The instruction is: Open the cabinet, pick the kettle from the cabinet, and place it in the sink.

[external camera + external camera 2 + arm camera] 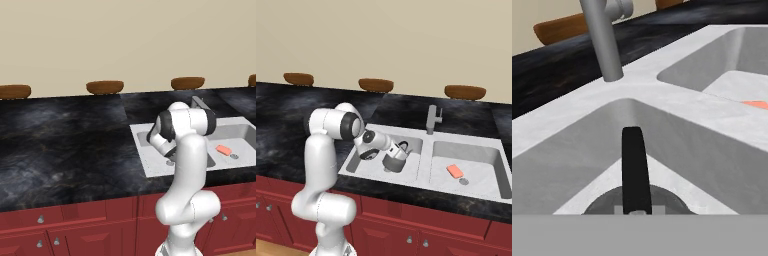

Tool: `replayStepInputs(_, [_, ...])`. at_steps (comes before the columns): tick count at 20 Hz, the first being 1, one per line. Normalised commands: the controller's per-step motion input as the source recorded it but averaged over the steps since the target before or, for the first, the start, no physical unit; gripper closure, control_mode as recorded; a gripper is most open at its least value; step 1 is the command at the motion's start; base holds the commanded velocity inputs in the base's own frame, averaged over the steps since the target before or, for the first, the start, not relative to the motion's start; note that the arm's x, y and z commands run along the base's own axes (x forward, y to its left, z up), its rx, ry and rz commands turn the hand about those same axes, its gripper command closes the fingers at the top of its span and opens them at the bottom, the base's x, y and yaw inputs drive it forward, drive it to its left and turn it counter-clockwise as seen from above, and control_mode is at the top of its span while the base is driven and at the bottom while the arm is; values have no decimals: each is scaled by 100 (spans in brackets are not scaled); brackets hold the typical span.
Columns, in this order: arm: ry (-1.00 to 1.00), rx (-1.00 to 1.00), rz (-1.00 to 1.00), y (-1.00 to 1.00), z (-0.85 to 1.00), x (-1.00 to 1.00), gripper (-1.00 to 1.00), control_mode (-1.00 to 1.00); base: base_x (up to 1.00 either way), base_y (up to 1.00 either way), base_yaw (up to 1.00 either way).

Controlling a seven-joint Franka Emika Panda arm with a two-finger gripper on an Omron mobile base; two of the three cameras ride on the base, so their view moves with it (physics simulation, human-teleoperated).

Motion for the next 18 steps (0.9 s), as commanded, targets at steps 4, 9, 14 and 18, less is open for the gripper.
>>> replayStepInputs(4, [0, 0, 0, -3, -30, -9, 100, -100, 0, 0, 0])
replayStepInputs(9, [0, -2, 0, 0, -38, -17, -100, -100, 0, 0, 0])
replayStepInputs(14, [0, -1, 0, 0, -32, -14, -100, -100, 0, 0, 0])
replayStepInputs(18, [-1, -2, -2, 0, -21, -15, -100, -100, 0, 0, 0])
